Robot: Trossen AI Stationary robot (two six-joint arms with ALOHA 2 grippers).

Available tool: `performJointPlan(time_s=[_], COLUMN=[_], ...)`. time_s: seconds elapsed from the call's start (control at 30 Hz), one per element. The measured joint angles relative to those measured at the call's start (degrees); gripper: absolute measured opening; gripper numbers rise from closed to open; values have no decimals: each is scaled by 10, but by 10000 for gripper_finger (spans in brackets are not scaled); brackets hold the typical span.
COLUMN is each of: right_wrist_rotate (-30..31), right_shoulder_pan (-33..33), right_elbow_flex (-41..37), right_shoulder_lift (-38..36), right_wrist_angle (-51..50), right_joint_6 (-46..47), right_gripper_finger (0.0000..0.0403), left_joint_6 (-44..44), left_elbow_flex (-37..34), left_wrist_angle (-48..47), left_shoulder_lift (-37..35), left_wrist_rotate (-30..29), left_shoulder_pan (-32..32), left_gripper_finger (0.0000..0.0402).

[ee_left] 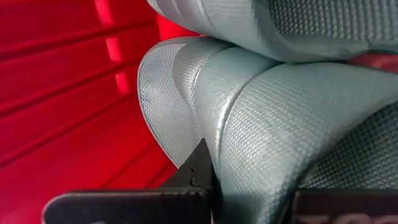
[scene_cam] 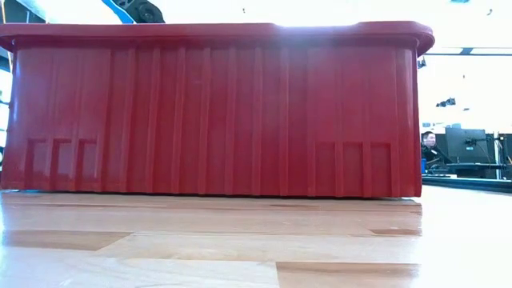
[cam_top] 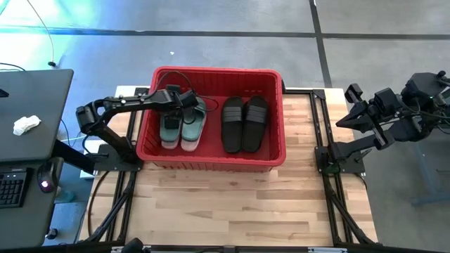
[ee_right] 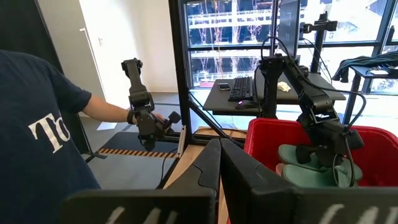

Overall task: Pick and place slides into bin
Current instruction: Put the green slide into the red bin

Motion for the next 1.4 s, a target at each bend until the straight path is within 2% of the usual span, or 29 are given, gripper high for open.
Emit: performJointPlan(time_s=[0.47, 1.13, 1.4], right_wrist_rotate=[0, 0, 0], right_shoulder_pan=[0, 0, 0], right_elbow_flex=[0, 0, 0], right_shoulder_lift=[0, 0, 0], right_wrist_angle=[0, 0, 0], right_joint_6=[0, 0, 0], right_gripper_finger=[0, 0, 0], left_joint_6=[-16, -11, -16], left_elbow_flex=[0, 2, 63], left_wrist_angle=[-14, -41, -115], left_shoulder_lift=[0, 0, 0], left_wrist_rotate=[18, 15, 37], left_shoulder_pan=[0, -1, -1], left_gripper_finger=[70, 272, 324])
